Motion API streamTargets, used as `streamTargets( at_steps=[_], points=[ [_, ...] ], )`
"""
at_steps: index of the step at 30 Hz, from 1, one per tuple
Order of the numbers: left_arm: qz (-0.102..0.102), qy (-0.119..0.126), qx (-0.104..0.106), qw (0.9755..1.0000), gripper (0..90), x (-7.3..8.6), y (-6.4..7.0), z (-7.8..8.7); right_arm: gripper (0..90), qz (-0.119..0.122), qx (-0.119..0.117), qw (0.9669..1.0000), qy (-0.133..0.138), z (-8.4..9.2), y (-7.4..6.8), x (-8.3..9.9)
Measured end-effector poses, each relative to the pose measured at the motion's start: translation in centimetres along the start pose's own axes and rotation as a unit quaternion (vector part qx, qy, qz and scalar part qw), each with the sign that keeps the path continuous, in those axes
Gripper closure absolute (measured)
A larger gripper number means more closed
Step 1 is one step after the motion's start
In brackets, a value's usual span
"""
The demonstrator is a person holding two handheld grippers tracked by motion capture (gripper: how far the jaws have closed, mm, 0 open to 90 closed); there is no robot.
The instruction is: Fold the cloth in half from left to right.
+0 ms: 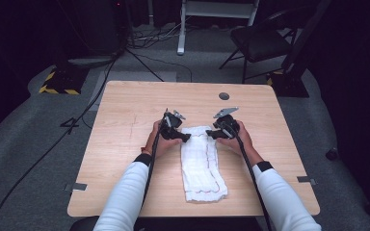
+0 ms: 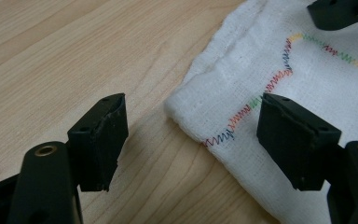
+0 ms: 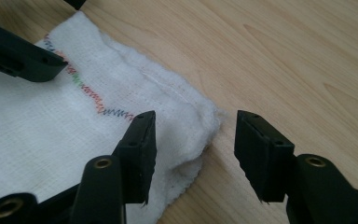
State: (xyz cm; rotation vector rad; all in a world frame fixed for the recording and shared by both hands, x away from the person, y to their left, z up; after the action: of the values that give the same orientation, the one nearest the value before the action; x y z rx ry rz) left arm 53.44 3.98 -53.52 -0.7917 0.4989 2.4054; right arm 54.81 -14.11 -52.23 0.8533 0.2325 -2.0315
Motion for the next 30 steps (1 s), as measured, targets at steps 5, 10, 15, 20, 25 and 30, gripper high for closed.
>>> streamTargets(
  at_steps=[5, 10, 15, 20, 25, 30],
  points=[
    [-0.003, 0.002, 0.004, 1.0000, 26.3, 0.1, 0.1, -0.5, 49.0, -0.017, -0.008, 0.9998, -0.005, -0.7, 0.4, 0.0],
    [-0.007, 0.005, 0.001, 1.0000, 26.1, 0.0, 0.1, -0.6, 48.7, -0.022, -0.019, 0.9995, -0.009, -1.4, 0.5, -0.1],
    [-0.014, 0.005, 0.016, 0.9998, 36.3, -0.1, 0.4, -0.5, 60.3, -0.035, -0.051, 0.9981, 0.003, -1.5, 0.6, 0.0],
    [-0.018, 0.007, 0.039, 0.9991, 59.3, -0.1, 0.5, -0.4, 78.1, -0.029, -0.068, 0.9972, -0.002, -1.4, 0.0, -0.2],
    [-0.013, 0.012, 0.045, 0.9988, 72.9, -0.3, 0.5, -0.6, 82.9, -0.020, -0.056, 0.9982, 0.000, -1.3, -0.2, -0.4],
    [-0.016, 0.016, 0.030, 0.9993, 80.2, -1.2, 0.3, -0.5, 83.6, -0.020, -0.032, 0.9991, 0.018, -0.6, 0.3, -0.7]
  ],
)
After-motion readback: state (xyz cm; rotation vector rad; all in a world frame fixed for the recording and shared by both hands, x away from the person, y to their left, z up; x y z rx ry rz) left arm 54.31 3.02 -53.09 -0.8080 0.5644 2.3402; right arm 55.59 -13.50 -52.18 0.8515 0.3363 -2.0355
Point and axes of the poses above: each handheld gripper's, and its own axes: z roughly backward along the jaws, x roughly out of its underside, y roughly to its right, the point moved 6 cm from there along -z, roughly forward along the jaws, and after that the axes turned 8 degrees about z, right-handed, at the moved point
